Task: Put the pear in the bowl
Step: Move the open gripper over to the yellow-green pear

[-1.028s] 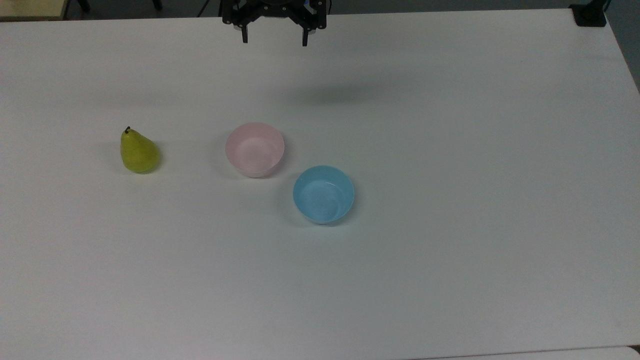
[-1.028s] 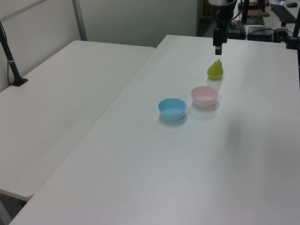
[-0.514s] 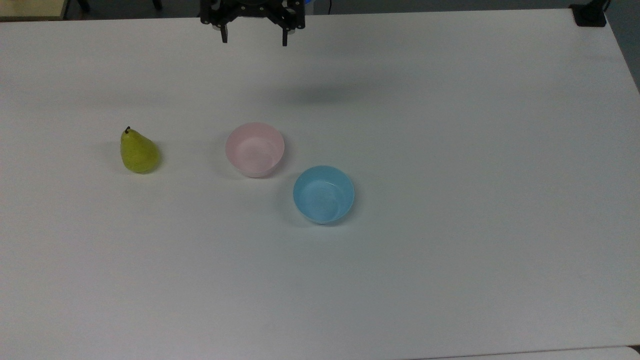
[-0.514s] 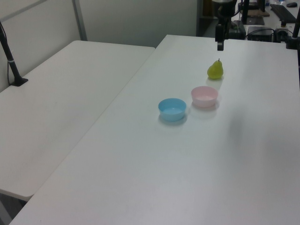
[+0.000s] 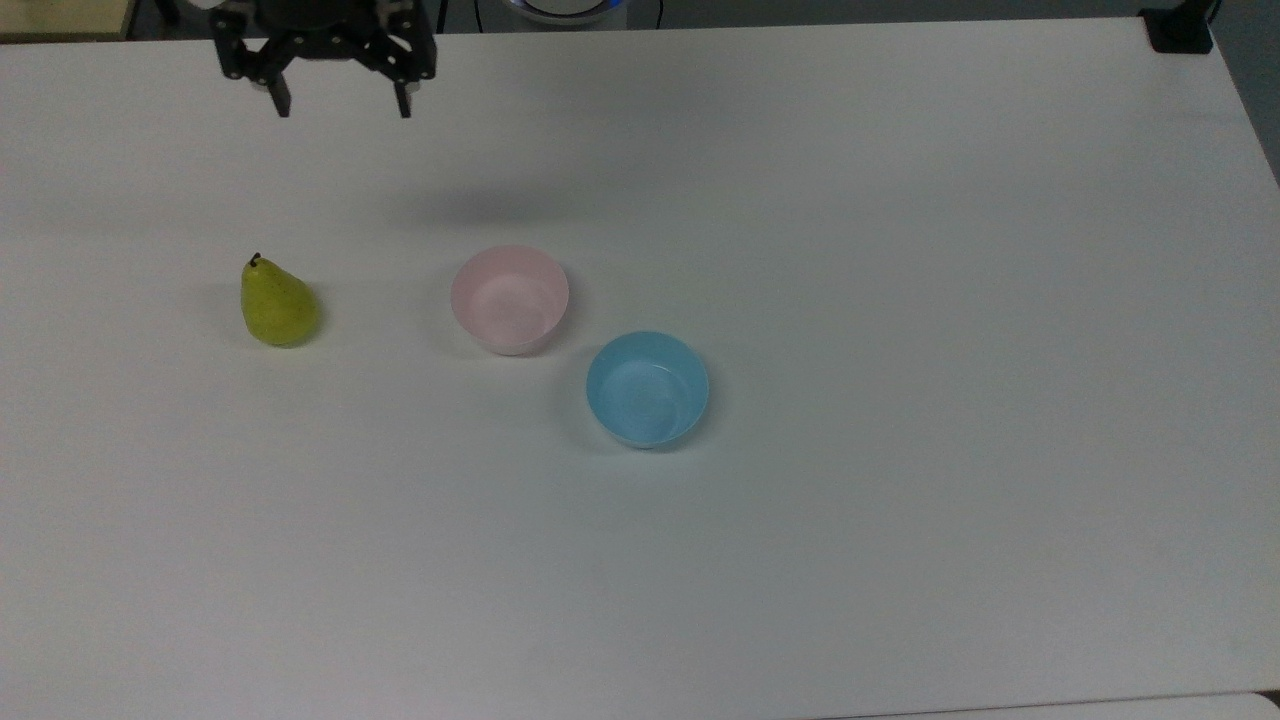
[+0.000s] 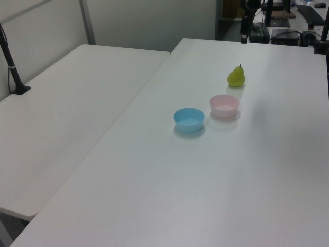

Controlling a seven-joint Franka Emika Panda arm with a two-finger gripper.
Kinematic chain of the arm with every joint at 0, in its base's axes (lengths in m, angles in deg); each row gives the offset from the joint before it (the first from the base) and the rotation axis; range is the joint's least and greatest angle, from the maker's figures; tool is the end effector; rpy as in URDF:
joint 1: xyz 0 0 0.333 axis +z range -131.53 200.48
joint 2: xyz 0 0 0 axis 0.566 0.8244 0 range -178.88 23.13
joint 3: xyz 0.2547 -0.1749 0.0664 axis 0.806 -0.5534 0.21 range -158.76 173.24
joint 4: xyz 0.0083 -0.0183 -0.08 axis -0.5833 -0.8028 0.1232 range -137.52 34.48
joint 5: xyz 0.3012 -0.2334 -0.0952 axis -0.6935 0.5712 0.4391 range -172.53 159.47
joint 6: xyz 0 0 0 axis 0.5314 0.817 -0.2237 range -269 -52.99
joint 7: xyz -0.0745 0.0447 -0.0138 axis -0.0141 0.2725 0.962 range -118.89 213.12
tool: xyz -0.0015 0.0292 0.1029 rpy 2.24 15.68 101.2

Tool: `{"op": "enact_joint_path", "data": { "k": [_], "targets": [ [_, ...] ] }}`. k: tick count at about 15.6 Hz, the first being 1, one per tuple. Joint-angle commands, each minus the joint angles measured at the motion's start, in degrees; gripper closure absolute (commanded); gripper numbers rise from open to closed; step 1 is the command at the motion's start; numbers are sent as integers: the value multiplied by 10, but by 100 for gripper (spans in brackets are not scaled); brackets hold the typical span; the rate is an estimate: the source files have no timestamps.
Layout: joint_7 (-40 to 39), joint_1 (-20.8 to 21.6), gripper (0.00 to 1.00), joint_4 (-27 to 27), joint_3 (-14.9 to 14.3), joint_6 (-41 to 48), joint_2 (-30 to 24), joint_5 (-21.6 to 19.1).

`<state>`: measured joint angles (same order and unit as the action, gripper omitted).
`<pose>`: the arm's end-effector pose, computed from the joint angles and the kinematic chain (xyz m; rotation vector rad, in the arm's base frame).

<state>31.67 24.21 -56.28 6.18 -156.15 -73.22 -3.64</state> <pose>0.5809 -0.1203 0.5574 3.0777 0.1255 0.0534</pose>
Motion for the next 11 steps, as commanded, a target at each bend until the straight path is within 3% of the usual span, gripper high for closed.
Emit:
{"op": "enact_joint_path", "data": {
  "k": [1,5,11],
  "targets": [
    [-69,-46,0,2,-2,-54,43,-14],
    [-83,-87,0,2,-2,-105,87,-12],
    [-110,-94,0,-3,-2,-146,148,-5]
  ]
}}
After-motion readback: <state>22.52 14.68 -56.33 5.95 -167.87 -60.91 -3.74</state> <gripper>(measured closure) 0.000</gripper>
